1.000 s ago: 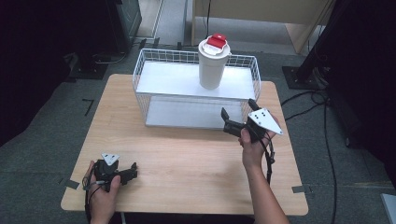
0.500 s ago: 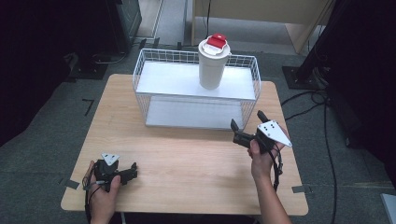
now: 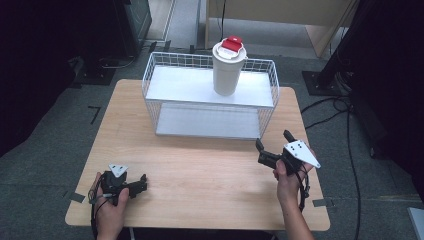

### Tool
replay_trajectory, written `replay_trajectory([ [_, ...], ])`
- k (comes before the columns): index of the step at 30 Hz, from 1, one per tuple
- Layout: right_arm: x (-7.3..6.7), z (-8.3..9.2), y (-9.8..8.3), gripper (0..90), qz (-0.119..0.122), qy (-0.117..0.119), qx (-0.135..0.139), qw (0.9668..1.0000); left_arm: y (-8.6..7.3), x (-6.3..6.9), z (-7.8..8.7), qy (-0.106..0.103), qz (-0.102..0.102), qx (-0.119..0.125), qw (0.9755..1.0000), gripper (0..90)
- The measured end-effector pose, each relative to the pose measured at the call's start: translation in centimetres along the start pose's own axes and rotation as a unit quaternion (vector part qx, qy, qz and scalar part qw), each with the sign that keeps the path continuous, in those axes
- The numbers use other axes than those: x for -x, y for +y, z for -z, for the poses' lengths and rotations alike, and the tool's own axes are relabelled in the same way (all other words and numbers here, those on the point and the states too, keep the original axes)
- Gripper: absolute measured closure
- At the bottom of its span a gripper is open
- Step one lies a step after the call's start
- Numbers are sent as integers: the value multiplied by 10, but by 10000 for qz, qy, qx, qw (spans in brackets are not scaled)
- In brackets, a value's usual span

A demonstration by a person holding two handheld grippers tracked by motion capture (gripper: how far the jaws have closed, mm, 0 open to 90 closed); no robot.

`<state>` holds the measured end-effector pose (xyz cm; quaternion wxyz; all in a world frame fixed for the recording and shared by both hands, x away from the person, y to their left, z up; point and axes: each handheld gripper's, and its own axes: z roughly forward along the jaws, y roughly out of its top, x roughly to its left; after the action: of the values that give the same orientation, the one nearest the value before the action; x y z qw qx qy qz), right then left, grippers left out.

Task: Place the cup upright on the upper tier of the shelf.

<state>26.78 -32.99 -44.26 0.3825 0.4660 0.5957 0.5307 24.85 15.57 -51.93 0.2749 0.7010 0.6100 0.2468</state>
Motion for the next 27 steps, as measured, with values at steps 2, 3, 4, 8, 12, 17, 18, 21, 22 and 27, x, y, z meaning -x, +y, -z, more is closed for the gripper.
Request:
replay_trajectory([
  [2, 2, 2, -4, 0, -29, -20, -50, 10000, 0, 0, 0, 1, -1, -1, 10000, 8],
  [3, 3, 3, -6, 0, -25, -27, -63, 10000, 0, 0, 0, 1, -1, -1, 10000, 8],
  [4, 4, 5, -8, 0, -31, -49, -95, 9999, 0, 0, 0, 0, 0, -1, 10000, 8],
  [8, 9, 10, -17, 0, -52, -107, -196, 9997, 0, 0, 0, 0, 0, 0, 10000, 8],
  [12, 16, 17, -25, 0, -77, -194, -286, 9994, 0, 0, 0, 0, 1, -1, 10000, 8],
  [17, 28, 27, -34, 0, -119, -346, -399, 9985, 0, 0, 0, 0, 1, 0, 10000, 8],
  [18, 30, 29, -35, 0, -112, -367, -428, 9983, 0, 0, 0, 0, 0, -1, 10000, 8],
  [21, 37, 35, -42, 0, -89, -434, -522, 9977, 0, 0, 0, 0, 0, 0, 10000, 8],
  [22, 39, 37, -44, 0, -127, -468, -559, 9973, 0, 0, 0, 1, 1, 0, 10000, 8],
  [27, 45, 44, -55, 0, -156, -549, -738, 9956, 0, 0, 0, 0, 0, -1, 10000, 8],
])
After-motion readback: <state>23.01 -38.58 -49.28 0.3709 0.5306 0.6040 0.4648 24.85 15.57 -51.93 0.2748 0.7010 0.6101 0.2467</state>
